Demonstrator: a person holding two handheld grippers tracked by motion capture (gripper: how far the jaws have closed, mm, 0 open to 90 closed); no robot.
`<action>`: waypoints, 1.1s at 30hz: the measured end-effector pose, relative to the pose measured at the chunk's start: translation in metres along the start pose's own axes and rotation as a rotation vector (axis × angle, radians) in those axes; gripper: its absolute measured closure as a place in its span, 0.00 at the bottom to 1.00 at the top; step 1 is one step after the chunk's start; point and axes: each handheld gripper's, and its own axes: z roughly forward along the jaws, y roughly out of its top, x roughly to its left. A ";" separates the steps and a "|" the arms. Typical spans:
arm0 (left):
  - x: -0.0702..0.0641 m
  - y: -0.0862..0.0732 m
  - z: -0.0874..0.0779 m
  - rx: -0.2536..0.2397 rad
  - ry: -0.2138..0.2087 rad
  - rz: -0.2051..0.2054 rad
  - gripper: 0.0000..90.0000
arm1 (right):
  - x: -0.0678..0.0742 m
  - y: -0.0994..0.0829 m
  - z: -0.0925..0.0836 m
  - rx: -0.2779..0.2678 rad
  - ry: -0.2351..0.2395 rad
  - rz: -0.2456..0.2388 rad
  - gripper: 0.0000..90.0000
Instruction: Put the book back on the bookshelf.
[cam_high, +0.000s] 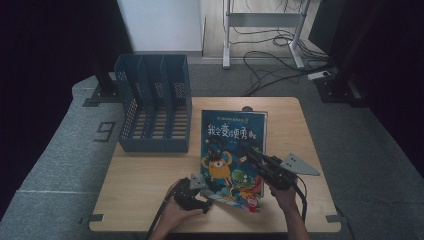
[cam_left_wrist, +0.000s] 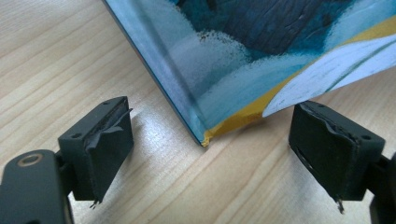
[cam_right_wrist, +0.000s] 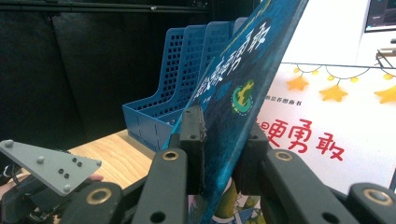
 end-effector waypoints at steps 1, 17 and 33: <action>0.000 0.000 0.000 -0.001 0.001 -0.003 0.15 | 0.001 0.000 0.000 -0.001 0.000 -0.005 0.84; 0.002 -0.001 -0.001 -0.009 -0.005 -0.013 0.16 | 0.001 0.000 -0.001 -0.010 0.013 -0.011 0.85; 0.001 0.000 -0.004 -0.033 -0.026 -0.017 0.18 | 0.000 -0.001 -0.001 -0.014 0.013 -0.015 0.84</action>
